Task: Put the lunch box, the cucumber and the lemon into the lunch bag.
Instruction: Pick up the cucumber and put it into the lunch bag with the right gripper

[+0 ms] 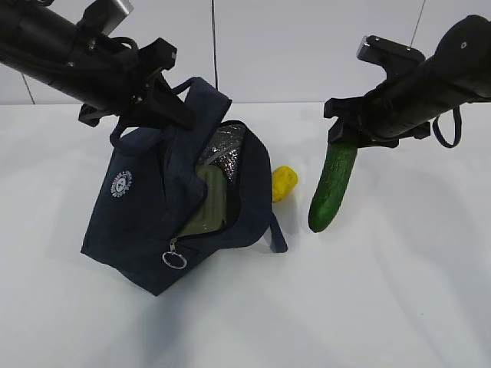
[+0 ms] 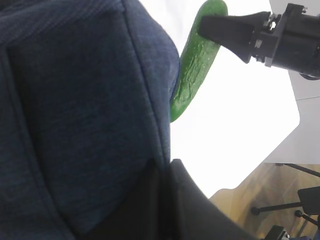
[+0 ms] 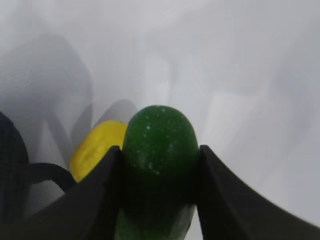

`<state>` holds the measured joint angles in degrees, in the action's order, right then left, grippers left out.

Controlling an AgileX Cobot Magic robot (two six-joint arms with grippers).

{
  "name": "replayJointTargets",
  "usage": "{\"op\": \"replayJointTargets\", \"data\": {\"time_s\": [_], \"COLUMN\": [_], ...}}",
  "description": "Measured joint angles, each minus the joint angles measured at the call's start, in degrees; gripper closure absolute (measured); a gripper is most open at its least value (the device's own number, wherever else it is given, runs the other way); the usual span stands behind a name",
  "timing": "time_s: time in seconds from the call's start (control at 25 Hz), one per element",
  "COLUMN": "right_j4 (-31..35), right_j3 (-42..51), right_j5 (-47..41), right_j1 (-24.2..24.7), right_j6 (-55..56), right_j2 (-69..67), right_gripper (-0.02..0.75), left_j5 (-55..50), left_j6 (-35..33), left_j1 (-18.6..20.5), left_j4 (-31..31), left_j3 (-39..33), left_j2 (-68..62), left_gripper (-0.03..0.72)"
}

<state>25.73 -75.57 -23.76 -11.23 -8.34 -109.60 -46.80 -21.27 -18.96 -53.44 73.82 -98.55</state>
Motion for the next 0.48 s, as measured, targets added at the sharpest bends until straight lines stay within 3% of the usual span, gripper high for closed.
{"op": "replayJointTargets", "data": {"time_s": [0.48], "right_j4": [5.1], "right_j3": [-3.6], "right_j5": [-12.8], "right_j1": [0.0], "right_j6": [0.0], "right_j2": [3.8], "right_gripper": [0.414], "left_j5": [0.0], "left_j6": [0.0], "left_j1": [0.0], "left_j4": [0.0], "left_j3": [0.0], "left_j2": [0.0], "left_gripper": [0.693]}}
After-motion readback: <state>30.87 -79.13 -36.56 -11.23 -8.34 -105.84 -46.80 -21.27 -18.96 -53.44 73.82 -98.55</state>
